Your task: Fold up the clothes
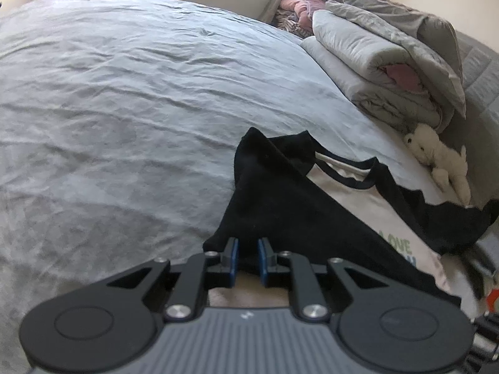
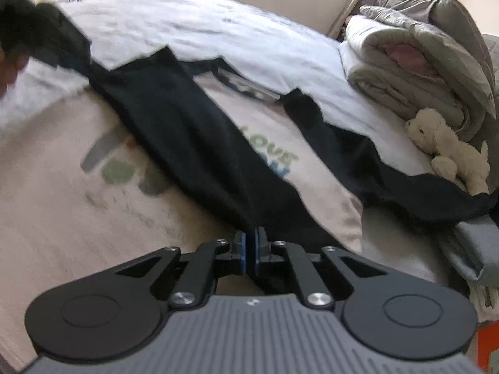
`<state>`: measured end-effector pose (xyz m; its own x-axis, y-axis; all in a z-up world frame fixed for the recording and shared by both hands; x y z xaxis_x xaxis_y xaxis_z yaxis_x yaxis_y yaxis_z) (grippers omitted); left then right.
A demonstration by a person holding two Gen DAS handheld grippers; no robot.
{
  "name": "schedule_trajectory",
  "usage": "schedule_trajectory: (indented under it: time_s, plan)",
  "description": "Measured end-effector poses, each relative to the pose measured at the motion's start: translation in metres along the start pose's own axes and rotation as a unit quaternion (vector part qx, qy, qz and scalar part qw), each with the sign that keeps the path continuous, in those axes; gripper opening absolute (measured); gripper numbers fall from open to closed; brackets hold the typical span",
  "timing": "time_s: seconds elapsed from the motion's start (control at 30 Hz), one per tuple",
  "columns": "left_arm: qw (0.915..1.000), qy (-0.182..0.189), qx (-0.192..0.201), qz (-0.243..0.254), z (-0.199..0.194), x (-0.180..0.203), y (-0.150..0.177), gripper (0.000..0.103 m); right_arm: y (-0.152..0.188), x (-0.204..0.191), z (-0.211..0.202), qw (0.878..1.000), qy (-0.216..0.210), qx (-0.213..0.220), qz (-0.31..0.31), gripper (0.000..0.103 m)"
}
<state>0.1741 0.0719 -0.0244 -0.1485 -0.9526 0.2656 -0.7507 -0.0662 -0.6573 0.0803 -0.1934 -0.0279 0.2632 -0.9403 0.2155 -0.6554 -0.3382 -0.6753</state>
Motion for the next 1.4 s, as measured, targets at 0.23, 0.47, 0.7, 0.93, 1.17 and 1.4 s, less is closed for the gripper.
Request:
schedule_trajectory:
  time_s: [0.23,0.47,0.7,0.93,1.17,1.4]
  plan:
    - [0.9996,-0.026,-0.010,-0.004,-0.005,-0.004,-0.001,0.017,0.010,-0.001,0.004,0.999,-0.012,-0.017,-0.026,0.018]
    - [0.9981,-0.042,0.029,0.035,-0.023,0.008,-0.012,0.022,-0.032,0.007,-0.028,0.993,-0.098,0.052,0.031,0.023]
    - [0.9971,-0.034,0.028,0.061,-0.009,0.021,-0.003,0.022,-0.051,-0.001,0.033,0.991,-0.122,0.022,0.040,0.023]
    - [0.9911,-0.069,0.024,0.111,0.007,0.020,0.005,0.026,-0.035,-0.005,0.048,0.993,-0.116,0.005,0.039,0.036]
    - [0.9894,-0.076,0.025,0.121,0.005,0.020,0.006,0.026,-0.023,0.019,0.045,0.991,-0.116,-0.015,0.062,0.039]
    - [0.9871,-0.090,0.025,0.129,0.004,0.022,0.010,0.026,-0.015,0.030,0.040,0.991,-0.119,-0.027,0.060,0.039]
Point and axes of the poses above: each gripper's, at about its wrist camera, not at the fingertips, and z roughly the way its jaws point, x to its right, y to its underside, the point moved 9 cm from there along z, roughly the way its jaws point, and after that the axes turned 7 degrees about z, right-handed, at the moved point
